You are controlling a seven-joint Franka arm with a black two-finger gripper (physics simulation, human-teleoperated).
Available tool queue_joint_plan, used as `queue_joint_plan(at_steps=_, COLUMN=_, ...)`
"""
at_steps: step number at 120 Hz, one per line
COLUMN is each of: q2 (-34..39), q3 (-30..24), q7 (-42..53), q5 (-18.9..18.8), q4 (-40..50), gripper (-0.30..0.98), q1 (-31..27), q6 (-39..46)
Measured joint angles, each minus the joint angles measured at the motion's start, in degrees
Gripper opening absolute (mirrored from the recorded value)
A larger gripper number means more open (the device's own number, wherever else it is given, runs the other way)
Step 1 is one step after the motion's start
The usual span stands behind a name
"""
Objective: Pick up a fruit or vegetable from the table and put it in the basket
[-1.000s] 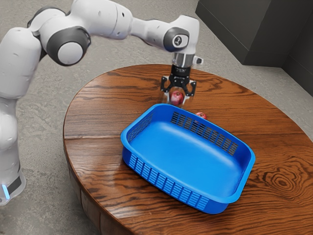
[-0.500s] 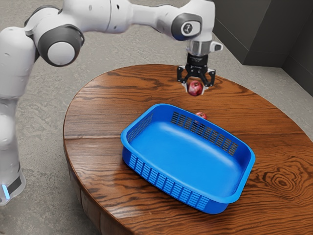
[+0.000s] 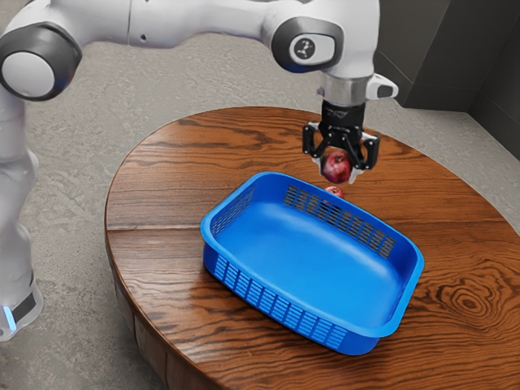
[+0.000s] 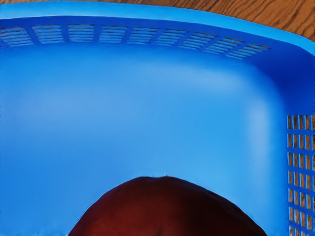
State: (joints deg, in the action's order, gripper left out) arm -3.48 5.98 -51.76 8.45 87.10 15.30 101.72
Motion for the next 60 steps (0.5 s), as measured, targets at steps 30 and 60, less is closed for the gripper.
queue_joint_plan(at_steps=30, q2=0.34, q3=-0.01, q7=-3.22, q5=-0.46, q4=0.31, gripper=0.56, q1=0.34, q6=0.05)
queue_joint_plan(at_steps=60, q2=0.31, q3=0.5, q7=-5.23, q5=3.58, q4=0.12, gripper=0.66, q1=-1.96, q6=0.23)
